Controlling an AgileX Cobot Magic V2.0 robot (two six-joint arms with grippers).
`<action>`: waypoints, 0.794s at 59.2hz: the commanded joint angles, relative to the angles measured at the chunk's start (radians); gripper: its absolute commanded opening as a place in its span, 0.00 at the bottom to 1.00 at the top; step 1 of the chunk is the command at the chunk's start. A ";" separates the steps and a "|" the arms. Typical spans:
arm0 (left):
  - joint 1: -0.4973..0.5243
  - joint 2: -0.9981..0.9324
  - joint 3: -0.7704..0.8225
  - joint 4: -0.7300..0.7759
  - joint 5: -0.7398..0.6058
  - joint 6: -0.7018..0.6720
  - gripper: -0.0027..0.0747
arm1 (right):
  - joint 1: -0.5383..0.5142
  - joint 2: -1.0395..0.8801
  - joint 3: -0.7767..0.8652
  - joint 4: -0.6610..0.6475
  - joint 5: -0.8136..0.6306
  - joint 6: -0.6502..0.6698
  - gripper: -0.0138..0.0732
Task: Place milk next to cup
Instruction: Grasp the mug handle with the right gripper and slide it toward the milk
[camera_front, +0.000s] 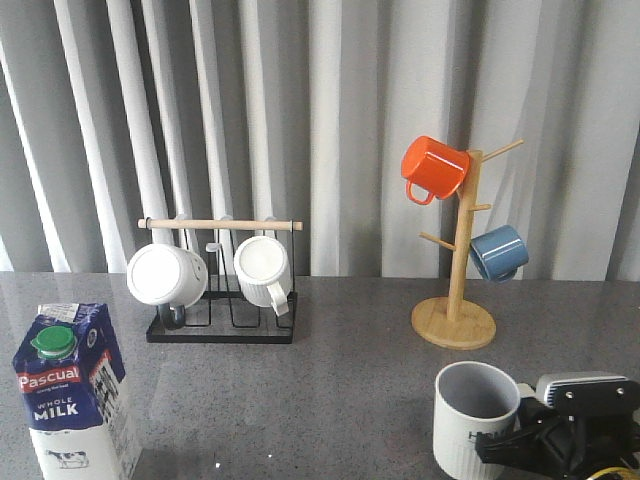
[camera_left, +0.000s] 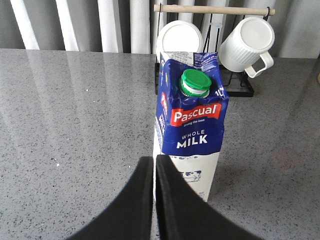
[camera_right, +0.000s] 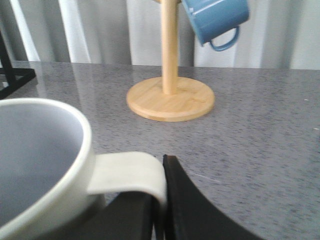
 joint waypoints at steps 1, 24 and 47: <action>0.002 0.004 -0.035 -0.006 -0.068 -0.003 0.03 | 0.055 -0.002 -0.055 0.055 -0.099 -0.022 0.15; 0.002 0.004 -0.035 -0.006 -0.068 -0.003 0.03 | 0.224 0.132 -0.165 0.203 -0.144 -0.041 0.15; 0.002 0.004 -0.035 -0.006 -0.068 -0.003 0.03 | 0.238 0.144 -0.165 0.191 -0.145 -0.081 0.22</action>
